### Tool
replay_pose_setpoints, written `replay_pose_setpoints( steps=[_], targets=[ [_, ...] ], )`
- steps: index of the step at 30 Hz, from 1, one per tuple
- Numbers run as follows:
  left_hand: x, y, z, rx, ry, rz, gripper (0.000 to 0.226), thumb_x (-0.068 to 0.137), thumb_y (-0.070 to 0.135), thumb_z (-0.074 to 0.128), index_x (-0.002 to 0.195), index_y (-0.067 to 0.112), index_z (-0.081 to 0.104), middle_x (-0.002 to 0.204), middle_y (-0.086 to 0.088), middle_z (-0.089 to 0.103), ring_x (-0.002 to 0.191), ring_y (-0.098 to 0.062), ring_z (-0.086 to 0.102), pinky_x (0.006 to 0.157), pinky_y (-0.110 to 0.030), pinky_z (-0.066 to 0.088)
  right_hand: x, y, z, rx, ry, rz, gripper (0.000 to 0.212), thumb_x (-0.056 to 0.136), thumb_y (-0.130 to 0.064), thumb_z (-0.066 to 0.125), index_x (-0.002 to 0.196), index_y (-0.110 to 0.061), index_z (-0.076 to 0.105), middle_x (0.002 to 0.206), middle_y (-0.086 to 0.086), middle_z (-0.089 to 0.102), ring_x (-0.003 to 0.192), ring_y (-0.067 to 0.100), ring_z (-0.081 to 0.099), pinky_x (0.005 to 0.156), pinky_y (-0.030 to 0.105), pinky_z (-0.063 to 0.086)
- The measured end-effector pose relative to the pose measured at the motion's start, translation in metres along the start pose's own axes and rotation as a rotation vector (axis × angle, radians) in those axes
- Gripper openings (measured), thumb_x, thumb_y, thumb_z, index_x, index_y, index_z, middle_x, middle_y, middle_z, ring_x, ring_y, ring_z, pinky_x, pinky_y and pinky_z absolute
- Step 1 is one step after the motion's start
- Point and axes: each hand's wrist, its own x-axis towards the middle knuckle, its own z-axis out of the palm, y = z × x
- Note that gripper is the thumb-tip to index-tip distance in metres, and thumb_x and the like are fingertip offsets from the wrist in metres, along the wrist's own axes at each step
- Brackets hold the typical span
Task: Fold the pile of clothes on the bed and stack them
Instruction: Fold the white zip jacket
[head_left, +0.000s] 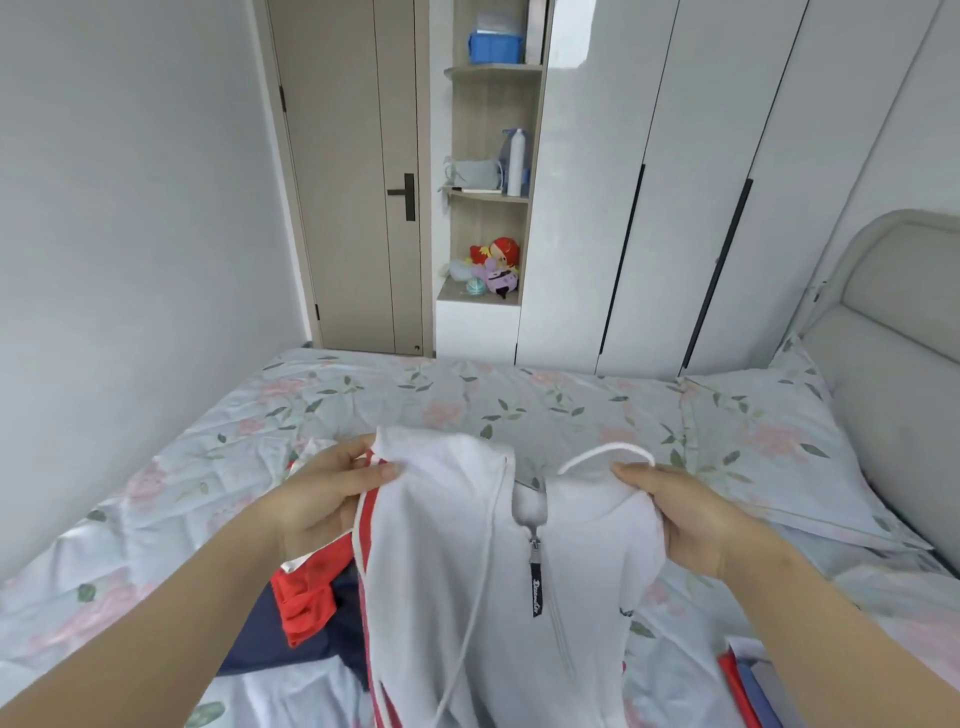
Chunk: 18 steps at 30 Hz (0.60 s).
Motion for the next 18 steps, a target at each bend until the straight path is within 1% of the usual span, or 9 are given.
replay_pose_setpoints(
  steps=[4, 6, 7, 9, 10, 12, 15, 17, 18],
  targets=[
    [-0.014, 0.008, 0.005, 0.363, 0.116, 0.025, 0.026, 0.082, -0.003, 0.066, 0.106, -0.01, 0.063, 0.099, -0.021, 0.066, 0.086, -0.027, 0.062, 0.078, -0.033, 0.051, -0.018, -0.004, -0.002, -0.177, -0.15, 0.051, 0.013, 0.08, -0.007, 0.065, 0.09, 0.0, 0.07, 0.091, 0.019, 0.072, 0.075, 0.024, 0.071, 0.063, 0.03, 0.058],
    [-0.023, 0.013, 0.007, 0.308, 0.189, 0.132, 0.031, 0.077, 0.004, 0.071, 0.103, -0.01, 0.062, 0.097, -0.019, 0.056, 0.087, -0.029, 0.05, 0.08, -0.041, 0.041, -0.025, -0.012, -0.007, -0.035, -0.078, -0.161, 0.01, 0.082, 0.0, 0.061, 0.081, -0.005, 0.069, 0.084, 0.015, 0.072, 0.068, 0.019, 0.07, 0.058, 0.025, 0.056],
    [-0.027, 0.016, 0.01, 0.278, 0.224, 0.186, 0.029, 0.075, 0.008, 0.072, 0.099, -0.006, 0.064, 0.093, -0.019, 0.056, 0.085, -0.028, 0.052, 0.079, -0.039, 0.043, -0.03, -0.017, -0.009, 0.089, -0.057, -0.271, 0.008, 0.08, -0.001, 0.061, 0.083, -0.006, 0.067, 0.084, 0.012, 0.07, 0.067, 0.017, 0.068, 0.057, 0.025, 0.055],
    [-0.034, 0.021, 0.021, 0.463, 0.288, 0.235, 0.014, 0.081, 0.014, 0.071, 0.079, 0.004, 0.061, 0.074, -0.013, 0.056, 0.068, -0.019, 0.053, 0.063, -0.024, 0.045, -0.038, -0.018, -0.01, 0.243, -0.069, -0.379, 0.019, 0.078, -0.01, 0.062, 0.097, -0.009, 0.063, 0.091, 0.009, 0.07, 0.075, 0.018, 0.068, 0.061, 0.026, 0.056],
    [-0.037, 0.025, 0.026, 0.634, 0.316, 0.239, 0.026, 0.084, 0.018, 0.069, 0.069, 0.009, 0.051, 0.063, -0.004, 0.046, 0.058, -0.014, 0.044, 0.053, -0.02, 0.037, -0.042, -0.017, -0.01, 0.186, -0.082, -0.366, 0.019, 0.082, -0.01, 0.061, 0.101, -0.01, 0.062, 0.092, 0.008, 0.071, 0.078, 0.018, 0.068, 0.062, 0.027, 0.055],
    [-0.045, 0.033, 0.035, 0.754, 0.334, 0.258, 0.036, 0.087, 0.023, 0.066, 0.062, 0.015, 0.042, 0.058, 0.003, 0.032, 0.054, -0.013, 0.032, 0.048, -0.022, 0.026, -0.056, -0.016, -0.005, -0.081, -0.05, -0.3, 0.009, 0.09, -0.007, 0.057, 0.094, -0.011, 0.064, 0.084, 0.007, 0.07, 0.072, 0.019, 0.066, 0.061, 0.027, 0.05],
    [-0.065, 0.044, 0.044, 0.486, 0.286, 0.343, 0.021, 0.088, 0.024, 0.063, 0.083, 0.004, 0.059, 0.072, -0.008, 0.05, 0.065, -0.021, 0.046, 0.054, -0.026, 0.036, -0.072, -0.026, -0.008, -0.067, 0.007, -0.392, 0.022, 0.091, -0.004, 0.054, 0.075, -0.011, 0.069, 0.076, 0.01, 0.069, 0.064, 0.019, 0.065, 0.058, 0.025, 0.049],
    [-0.079, 0.052, 0.052, 0.255, 0.264, 0.426, 0.015, 0.087, 0.023, 0.06, 0.094, 0.011, 0.066, 0.082, -0.01, 0.066, 0.072, -0.022, 0.063, 0.058, -0.028, 0.051, -0.084, -0.037, -0.008, 0.105, -0.025, -0.44, 0.027, 0.09, -0.008, 0.055, 0.07, -0.011, 0.072, 0.074, 0.008, 0.073, 0.063, 0.015, 0.069, 0.051, 0.023, 0.053],
    [-0.084, 0.056, 0.053, 0.265, 0.279, 0.45, 0.013, 0.089, 0.02, 0.059, 0.097, 0.014, 0.067, 0.085, -0.007, 0.07, 0.075, -0.019, 0.066, 0.062, -0.028, 0.054, -0.09, -0.041, -0.005, 0.117, -0.046, -0.425, 0.025, 0.09, -0.009, 0.057, 0.07, -0.01, 0.072, 0.073, 0.008, 0.073, 0.061, 0.015, 0.07, 0.049, 0.022, 0.053]
  ],
)
